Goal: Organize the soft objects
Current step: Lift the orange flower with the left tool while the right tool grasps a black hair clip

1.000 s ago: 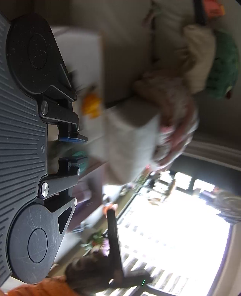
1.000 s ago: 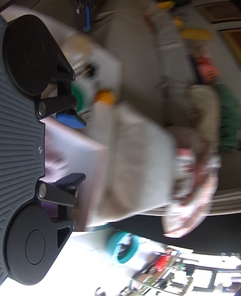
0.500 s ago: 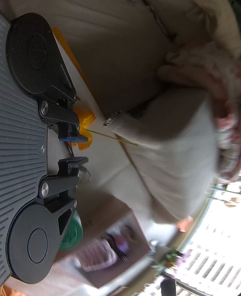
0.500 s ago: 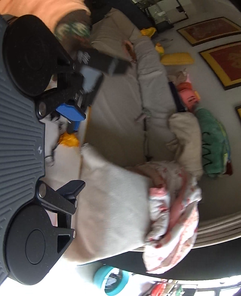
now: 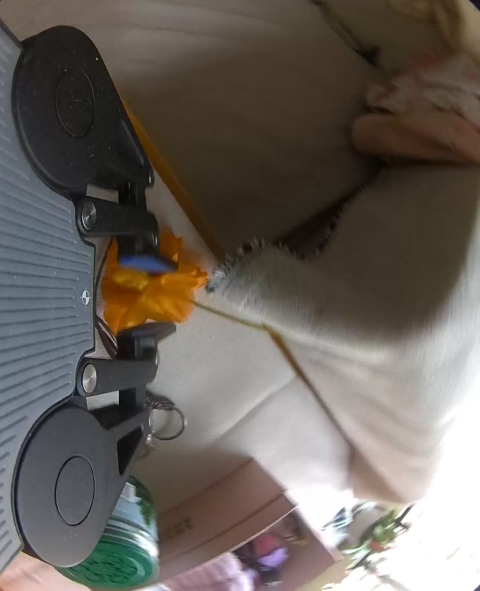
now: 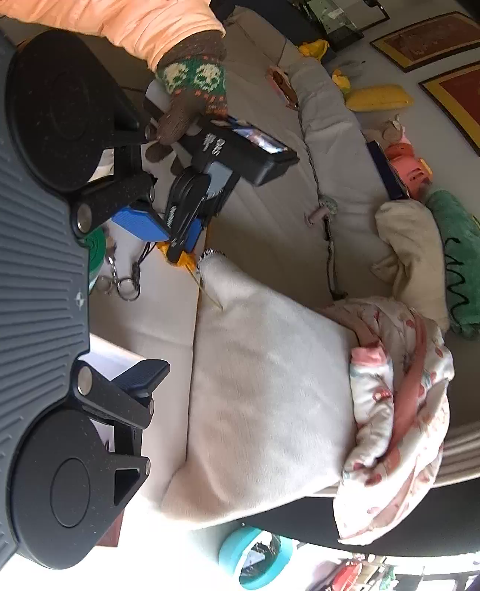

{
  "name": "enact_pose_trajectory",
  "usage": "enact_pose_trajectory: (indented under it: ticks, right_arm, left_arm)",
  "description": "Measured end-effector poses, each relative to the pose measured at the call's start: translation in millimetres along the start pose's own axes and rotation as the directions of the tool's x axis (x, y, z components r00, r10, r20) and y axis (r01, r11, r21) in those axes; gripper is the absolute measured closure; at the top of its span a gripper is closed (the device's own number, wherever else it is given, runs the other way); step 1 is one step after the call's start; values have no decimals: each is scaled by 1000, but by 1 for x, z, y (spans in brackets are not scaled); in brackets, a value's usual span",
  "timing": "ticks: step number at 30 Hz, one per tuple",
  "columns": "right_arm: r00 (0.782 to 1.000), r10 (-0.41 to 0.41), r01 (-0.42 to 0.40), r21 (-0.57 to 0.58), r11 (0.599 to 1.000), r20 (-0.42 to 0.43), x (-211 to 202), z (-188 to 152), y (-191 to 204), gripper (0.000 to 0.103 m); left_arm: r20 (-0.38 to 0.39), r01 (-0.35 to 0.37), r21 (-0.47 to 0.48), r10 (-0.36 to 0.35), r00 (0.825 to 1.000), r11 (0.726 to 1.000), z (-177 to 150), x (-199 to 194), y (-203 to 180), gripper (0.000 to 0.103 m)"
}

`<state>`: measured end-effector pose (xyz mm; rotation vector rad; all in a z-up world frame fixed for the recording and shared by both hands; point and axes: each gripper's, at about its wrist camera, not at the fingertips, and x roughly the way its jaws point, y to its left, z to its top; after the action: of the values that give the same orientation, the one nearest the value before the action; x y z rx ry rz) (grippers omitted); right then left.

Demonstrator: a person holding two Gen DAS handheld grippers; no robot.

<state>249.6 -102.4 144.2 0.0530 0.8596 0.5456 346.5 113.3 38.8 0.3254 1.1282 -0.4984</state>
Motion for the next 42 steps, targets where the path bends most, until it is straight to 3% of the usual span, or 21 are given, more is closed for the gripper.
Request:
enact_pose_trajectory:
  ticks: [3,4,7,10,14,18,23,26,29,31,35,38,42]
  right_arm:
    - [1000,-4,4,-27,1000,-4,2,-1,6,32]
    - [1000,-10,10,-32,999,-4,2,-1,7,32]
    - [1000,-10,9,-19,1000,-16,4,-1,4,32]
    - [999,-23,23,-11,1000,-35,10,-2,4,32]
    - [998,-28,28,0,1000,-58,13,1,11,32]
    - [997,-21,21,-10,1000,-81,18,10,31,32]
    - [984,36,-40,-20,999,-176,52,32,78,32]
    - [944,112,-127,-31,991,-311,94,45,111,32]
    - [866,119,-149,-25,989,-486,156,51,141,32]
    - [823,72,-114,-39,993,-563,192,52,155,35]
    - [778,-72,-14,-132,991,-624,241,46,178,46]
    - [761,-99,-21,-177,984,-641,255,43,190,46]
    - [721,-240,0,-346,938,-650,272,31,204,46]
  left_arm:
    - [0,-165,101,166,986,981,0,6,-4,65]
    - [14,-166,106,165,986,980,-2,6,-4,66]
    - [7,-30,47,30,1000,998,-6,3,1,71]
    - [18,-13,46,12,1000,999,-10,1,-2,82]
    - [106,23,-45,-18,994,999,-29,-20,11,83]
    - [256,8,-184,40,966,983,-71,-62,36,83]
    - [409,30,-376,137,902,926,-149,-119,59,83]
    - [429,25,-453,194,882,891,-190,-141,59,83]
    - [425,64,-542,207,881,838,-231,-154,54,83]
    - [441,124,-572,176,880,811,-258,-158,49,83]
    - [472,199,-585,131,872,786,-293,-160,43,83]
    - [470,215,-606,127,874,766,-311,-161,42,83]
    - [479,241,-641,134,868,728,-325,-159,43,83]
